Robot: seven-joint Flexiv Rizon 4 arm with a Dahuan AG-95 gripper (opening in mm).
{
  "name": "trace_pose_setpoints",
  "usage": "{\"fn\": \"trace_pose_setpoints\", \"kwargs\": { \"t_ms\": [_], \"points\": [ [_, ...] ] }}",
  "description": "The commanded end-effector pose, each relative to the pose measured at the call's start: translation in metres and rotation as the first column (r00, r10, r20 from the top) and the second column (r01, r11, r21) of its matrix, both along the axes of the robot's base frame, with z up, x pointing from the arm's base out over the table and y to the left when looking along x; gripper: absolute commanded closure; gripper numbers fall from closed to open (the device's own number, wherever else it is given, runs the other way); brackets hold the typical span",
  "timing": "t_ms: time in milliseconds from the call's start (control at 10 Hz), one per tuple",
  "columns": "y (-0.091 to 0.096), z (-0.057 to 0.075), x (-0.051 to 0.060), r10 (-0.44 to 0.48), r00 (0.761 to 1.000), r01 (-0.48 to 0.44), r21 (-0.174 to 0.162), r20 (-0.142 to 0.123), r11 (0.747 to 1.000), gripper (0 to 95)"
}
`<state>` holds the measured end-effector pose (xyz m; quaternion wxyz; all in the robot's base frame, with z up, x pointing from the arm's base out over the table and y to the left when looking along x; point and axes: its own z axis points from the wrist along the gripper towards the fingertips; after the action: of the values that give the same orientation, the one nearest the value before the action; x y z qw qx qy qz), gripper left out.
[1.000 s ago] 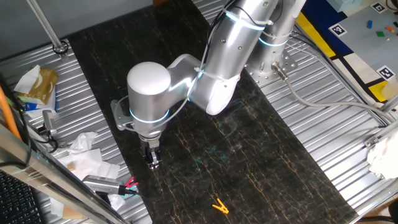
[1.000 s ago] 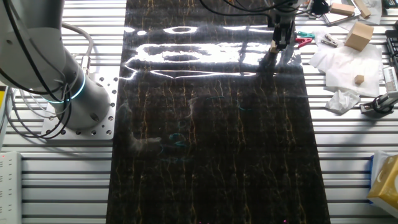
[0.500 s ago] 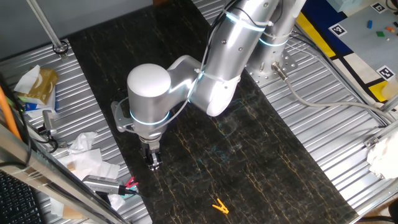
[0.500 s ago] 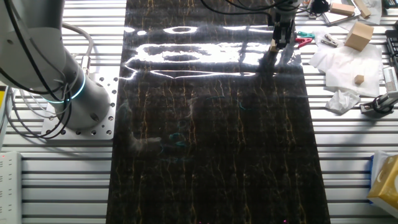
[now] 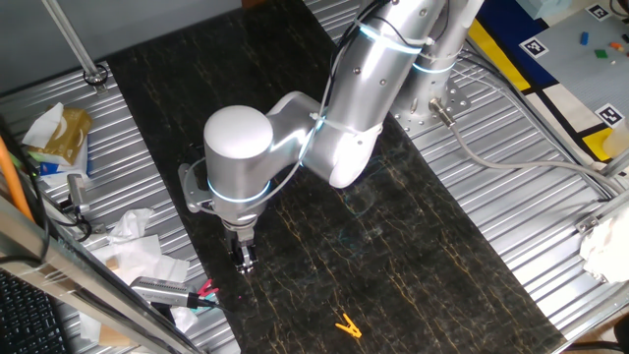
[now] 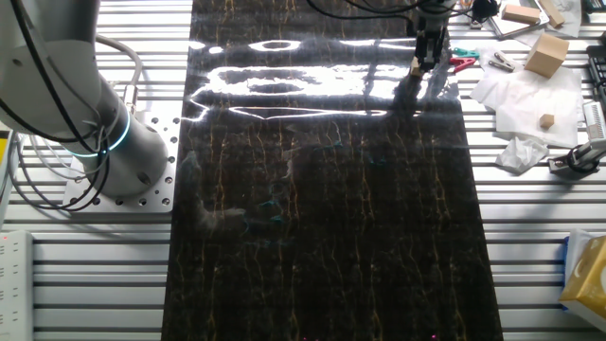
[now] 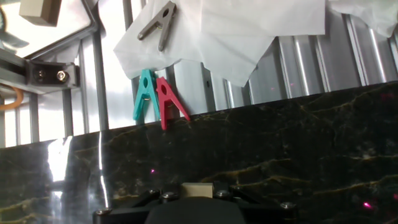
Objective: Hold a small block with the gripper and sweep it from left to right on the table
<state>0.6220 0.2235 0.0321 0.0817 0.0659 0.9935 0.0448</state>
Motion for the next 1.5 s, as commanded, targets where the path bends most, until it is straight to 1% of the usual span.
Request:
{"fn": "trace_pose_setpoints", "kwargs": {
  "t_ms": [100, 300, 700, 1500],
  "points": [
    [0.002, 0.0, 0.0, -0.002, 1.0, 0.002, 0.0, 0.001, 1.0, 76.0],
    [0.007, -0.001, 0.0, -0.008, 1.0, 0.008, -0.001, 0.002, 1.0, 76.0],
    [0.013, 0.0, 0.0, -0.016, 1.0, 0.016, -0.004, 0.001, 1.0, 76.0],
    [0.023, -0.001, 0.001, -0.029, 1.0, 0.029, 0.003, 0.002, 1.0, 76.0]
  ]
}}
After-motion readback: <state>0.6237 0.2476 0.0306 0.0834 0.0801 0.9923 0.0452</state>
